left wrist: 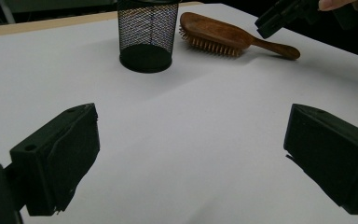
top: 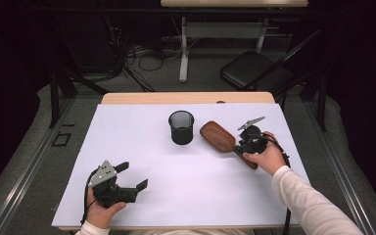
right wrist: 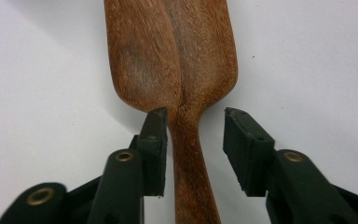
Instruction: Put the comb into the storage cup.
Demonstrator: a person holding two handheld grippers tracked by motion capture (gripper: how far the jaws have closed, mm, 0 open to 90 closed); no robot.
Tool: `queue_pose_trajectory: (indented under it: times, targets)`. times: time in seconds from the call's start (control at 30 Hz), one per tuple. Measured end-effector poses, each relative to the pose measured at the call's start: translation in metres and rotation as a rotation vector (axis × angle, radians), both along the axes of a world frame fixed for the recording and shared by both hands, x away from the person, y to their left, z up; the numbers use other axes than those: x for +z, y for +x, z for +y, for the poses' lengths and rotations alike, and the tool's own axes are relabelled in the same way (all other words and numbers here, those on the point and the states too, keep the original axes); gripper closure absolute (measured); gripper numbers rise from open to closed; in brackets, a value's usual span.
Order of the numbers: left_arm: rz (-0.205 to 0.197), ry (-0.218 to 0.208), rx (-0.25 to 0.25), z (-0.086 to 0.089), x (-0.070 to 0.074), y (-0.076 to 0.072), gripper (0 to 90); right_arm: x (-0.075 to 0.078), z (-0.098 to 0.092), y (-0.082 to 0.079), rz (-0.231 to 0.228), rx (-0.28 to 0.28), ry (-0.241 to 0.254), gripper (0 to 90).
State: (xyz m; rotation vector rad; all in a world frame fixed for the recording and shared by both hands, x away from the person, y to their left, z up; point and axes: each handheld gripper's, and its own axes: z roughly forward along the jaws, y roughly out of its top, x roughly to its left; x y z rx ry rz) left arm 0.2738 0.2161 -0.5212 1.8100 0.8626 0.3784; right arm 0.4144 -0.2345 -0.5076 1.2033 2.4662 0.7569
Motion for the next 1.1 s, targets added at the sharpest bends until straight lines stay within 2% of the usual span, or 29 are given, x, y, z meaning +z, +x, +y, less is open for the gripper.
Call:
queue_pose_trajectory:
  times: [0.17,0.33,0.5,0.73,1.07,1.1]
  targets:
    - [0.001,0.003,0.001,0.000,0.000,0.000,3.5,0.000,0.000,0.001,-0.012,0.024,0.003,48.3]
    - [0.000,0.001,-0.001,0.000,0.000,0.000,3.5,-0.002,0.002,0.002,0.001,0.051,-0.009,40.6]
    - [0.000,0.005,-0.003,0.000,0.000,0.000,3.6,-0.006,0.004,0.002,0.005,0.082,-0.023,39.3]
    - [0.001,0.005,0.000,0.000,0.000,0.000,3.6,-0.007,0.005,0.003,0.001,0.093,-0.019,38.9]
    - [0.001,0.005,-0.006,0.000,-0.001,0.000,3.7,-0.010,0.003,0.006,0.015,0.100,-0.050,38.6]
    - [0.001,0.005,-0.005,0.000,-0.001,0.000,3.7,-0.011,0.003,0.006,0.010,0.096,-0.042,38.6]
